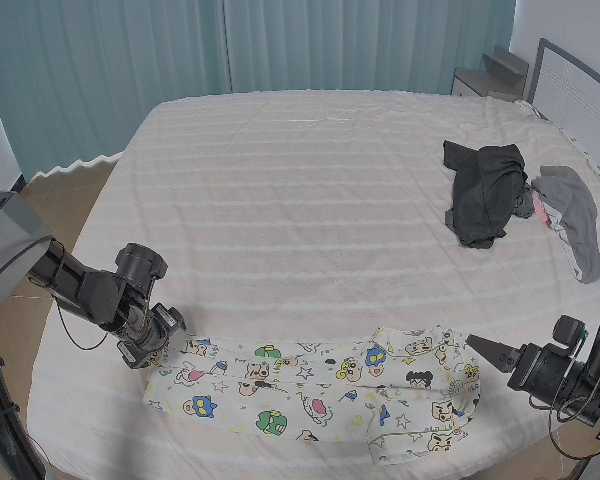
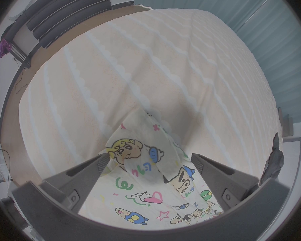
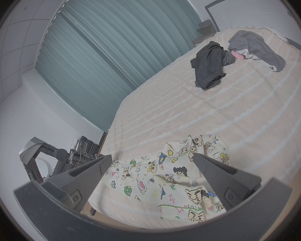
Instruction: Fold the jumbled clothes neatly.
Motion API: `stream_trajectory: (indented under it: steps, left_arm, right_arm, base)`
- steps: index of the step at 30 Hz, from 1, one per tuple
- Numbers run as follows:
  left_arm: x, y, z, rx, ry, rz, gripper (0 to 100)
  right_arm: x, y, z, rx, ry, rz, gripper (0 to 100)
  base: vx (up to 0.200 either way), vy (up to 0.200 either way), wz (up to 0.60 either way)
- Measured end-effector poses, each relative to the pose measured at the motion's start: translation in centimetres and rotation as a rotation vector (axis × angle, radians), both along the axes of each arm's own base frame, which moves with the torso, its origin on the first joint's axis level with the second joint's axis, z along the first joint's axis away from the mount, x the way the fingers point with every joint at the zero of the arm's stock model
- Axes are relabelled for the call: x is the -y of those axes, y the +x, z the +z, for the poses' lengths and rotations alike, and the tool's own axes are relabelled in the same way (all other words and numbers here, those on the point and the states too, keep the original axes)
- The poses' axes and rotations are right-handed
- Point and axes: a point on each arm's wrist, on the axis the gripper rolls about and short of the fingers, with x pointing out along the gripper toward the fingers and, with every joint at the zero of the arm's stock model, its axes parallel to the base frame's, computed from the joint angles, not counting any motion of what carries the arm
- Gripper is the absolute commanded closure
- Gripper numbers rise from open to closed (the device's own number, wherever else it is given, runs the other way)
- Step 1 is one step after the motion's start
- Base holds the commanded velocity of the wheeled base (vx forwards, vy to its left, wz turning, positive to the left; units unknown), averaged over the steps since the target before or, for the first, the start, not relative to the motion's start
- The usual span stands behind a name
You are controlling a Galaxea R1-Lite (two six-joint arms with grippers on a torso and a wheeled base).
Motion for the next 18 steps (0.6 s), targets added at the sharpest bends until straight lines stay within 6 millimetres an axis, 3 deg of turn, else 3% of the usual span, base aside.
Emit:
stream_trajectory:
  steps: [1,2,18]
  left_arm:
    - [0.03,-0.01,-0.03,-0.002,0.000,-0.001,0]
    - [0.04,0.00,-0.07,-0.002,0.001,-0.001,100]
    - [0.16,-0.33,-0.26,-0.018,0.014,-0.006,100]
  right_arm:
    - [-0.03,-0.01,0.00,0.000,0.000,0.002,0]
    - [-0.04,-0.02,0.00,0.000,0.000,0.004,0]
    - [-0.09,-0.05,-0.02,-0.004,0.003,0.006,0]
  base:
    - [0.000,0.000,0.00]
    - [0.000,0.000,0.00]
    - [0.000,0.000,0.00]
